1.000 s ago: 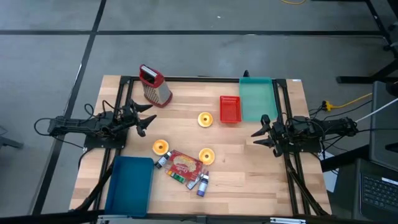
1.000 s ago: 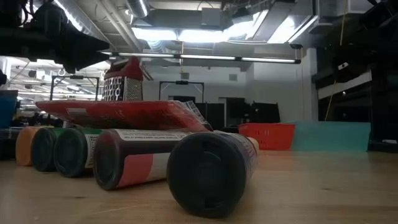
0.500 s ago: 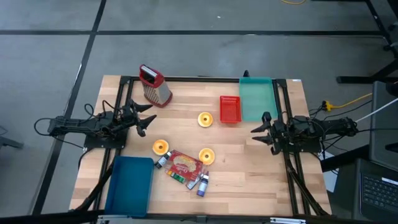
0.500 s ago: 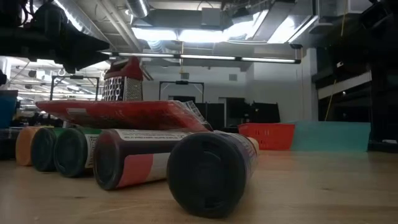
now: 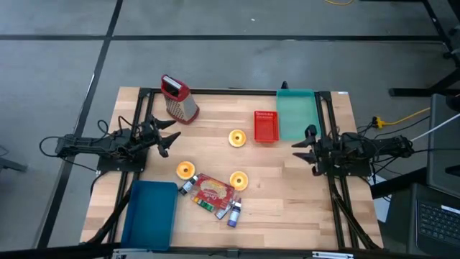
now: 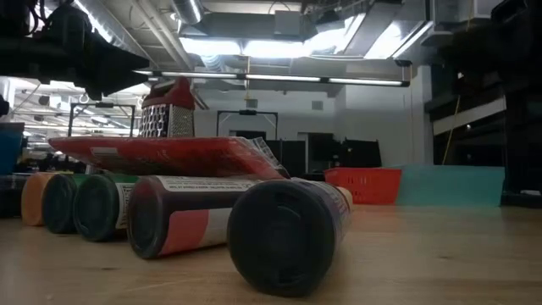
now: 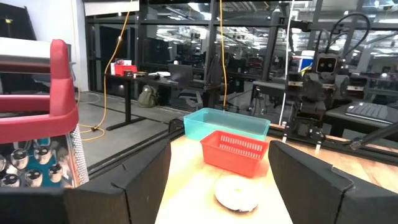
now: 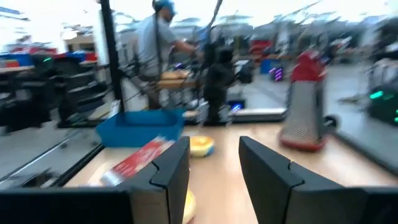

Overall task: Pick & Place Food Item
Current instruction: Put the red popcorn bag into the blue bin

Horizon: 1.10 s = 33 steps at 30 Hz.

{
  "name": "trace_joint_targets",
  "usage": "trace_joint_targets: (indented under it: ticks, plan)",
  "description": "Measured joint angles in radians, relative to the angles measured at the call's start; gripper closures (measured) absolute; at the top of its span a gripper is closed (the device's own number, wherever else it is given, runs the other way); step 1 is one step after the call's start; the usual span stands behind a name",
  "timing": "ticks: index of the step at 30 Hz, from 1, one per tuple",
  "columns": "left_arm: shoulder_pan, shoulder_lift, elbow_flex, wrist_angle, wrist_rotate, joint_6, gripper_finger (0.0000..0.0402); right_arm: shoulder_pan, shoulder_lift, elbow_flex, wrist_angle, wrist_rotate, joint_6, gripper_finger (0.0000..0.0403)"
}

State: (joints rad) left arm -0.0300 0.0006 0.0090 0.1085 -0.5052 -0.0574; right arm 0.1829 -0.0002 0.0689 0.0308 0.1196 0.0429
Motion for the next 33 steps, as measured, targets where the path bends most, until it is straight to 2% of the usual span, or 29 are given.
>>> trace_joint_targets:
  ticks: [3, 9, 12, 14, 18, 25, 30, 33]
  plan:
    - [0.0, 0.0, 0.0, 0.0, 0.0, 0.0, 0.0135, 0.0, 0.0, 0.0, 0.042, 0.101, -0.003, 0.0261]
    - [0.0, 0.0, 0.0, 0.003, -0.003, 0.02, 0.0135, 0.0, 0.0, 0.0, 0.113, 0.453, 0.024, 0.0261]
    - [0.0, 0.0, 0.0, 0.006, -0.023, 0.066, 0.0135, 0.0, 0.0, 0.0, 0.111, 0.576, 0.063, 0.0261]
    - [0.0, 0.0, 0.0, 0.007, -0.024, 0.077, 0.0135, -0.001, 0.0, 0.0, 0.11, 0.556, 0.084, 0.0261]
    - [0.0, 0.0, 0.0, 0.02, -0.022, 0.06, 0.0135, 0.0, 0.0, 0.0, 0.111, 0.44, 0.08, 0.0261]
    - [0.0, 0.0, 0.0, 0.079, 0.084, 0.018, 0.0135, 0.0, 0.002, 0.0, 0.111, 0.44, 0.1, 0.0261]
    - [0.0, 0.0, 0.0, 0.083, 0.206, 0.016, 0.0135, 0.0, 0.021, 0.0, 0.111, 0.44, 0.106, 0.0261]
    - [0.0, 0.0, 0.0, 0.083, 0.22, -0.018, 0.0135, 0.0, 0.028, 0.0, 0.111, 0.45, 0.107, 0.0261]
